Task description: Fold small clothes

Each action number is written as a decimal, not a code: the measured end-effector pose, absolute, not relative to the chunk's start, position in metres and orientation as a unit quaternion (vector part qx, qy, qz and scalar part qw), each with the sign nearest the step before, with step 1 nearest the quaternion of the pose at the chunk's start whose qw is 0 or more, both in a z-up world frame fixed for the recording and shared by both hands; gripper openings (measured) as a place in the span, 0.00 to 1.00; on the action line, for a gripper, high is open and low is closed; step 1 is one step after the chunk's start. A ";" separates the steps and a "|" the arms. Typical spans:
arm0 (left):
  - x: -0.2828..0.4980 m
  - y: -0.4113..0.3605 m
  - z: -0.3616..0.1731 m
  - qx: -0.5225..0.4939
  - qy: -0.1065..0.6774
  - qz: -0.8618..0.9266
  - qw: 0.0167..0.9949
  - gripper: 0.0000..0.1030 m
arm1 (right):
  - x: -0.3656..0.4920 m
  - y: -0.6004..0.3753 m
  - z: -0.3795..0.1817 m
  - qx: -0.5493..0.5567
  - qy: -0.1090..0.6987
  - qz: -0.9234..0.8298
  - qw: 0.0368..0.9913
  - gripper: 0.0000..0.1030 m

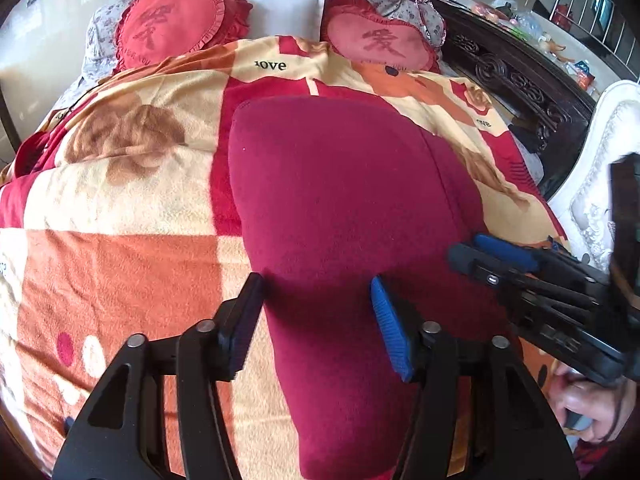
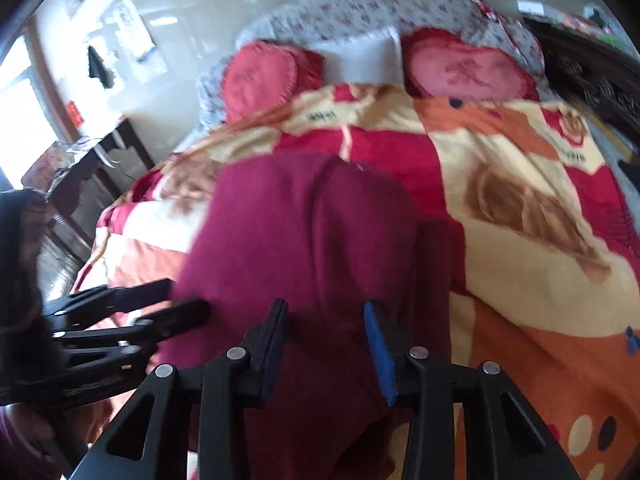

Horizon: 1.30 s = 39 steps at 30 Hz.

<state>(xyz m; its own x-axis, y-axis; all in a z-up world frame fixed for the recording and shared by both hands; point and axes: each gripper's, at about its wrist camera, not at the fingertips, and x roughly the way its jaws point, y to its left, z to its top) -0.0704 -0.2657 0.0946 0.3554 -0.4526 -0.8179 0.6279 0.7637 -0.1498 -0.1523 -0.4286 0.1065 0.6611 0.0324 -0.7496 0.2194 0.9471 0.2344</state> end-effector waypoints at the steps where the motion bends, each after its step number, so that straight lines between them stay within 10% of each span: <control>1: -0.070 -0.268 0.093 0.096 0.461 -0.328 0.819 0.62 | -0.148 -0.435 0.097 0.162 0.412 -0.059 0.895 0.36; 8: -0.068 -0.268 0.089 0.086 0.465 -0.318 0.822 0.73 | -0.155 -0.446 0.095 0.178 0.407 -0.060 0.894 0.36; 15: -0.058 -0.249 0.088 0.024 0.503 -0.344 0.792 0.73 | -0.183 -0.454 0.106 0.192 0.374 -0.093 0.902 0.76; 23: -0.043 -0.244 0.070 -0.035 0.533 -0.367 0.762 0.84 | -0.167 -0.495 0.073 0.291 0.374 -0.058 0.879 0.78; 33: -0.033 -0.265 0.052 -0.048 0.558 -0.392 0.730 0.90 | -0.138 -0.486 0.053 0.324 0.381 0.023 0.866 0.78; 39: -0.051 -0.257 0.077 -0.023 0.529 -0.403 0.746 0.56 | -0.148 -0.463 0.079 0.274 0.370 0.015 0.888 0.46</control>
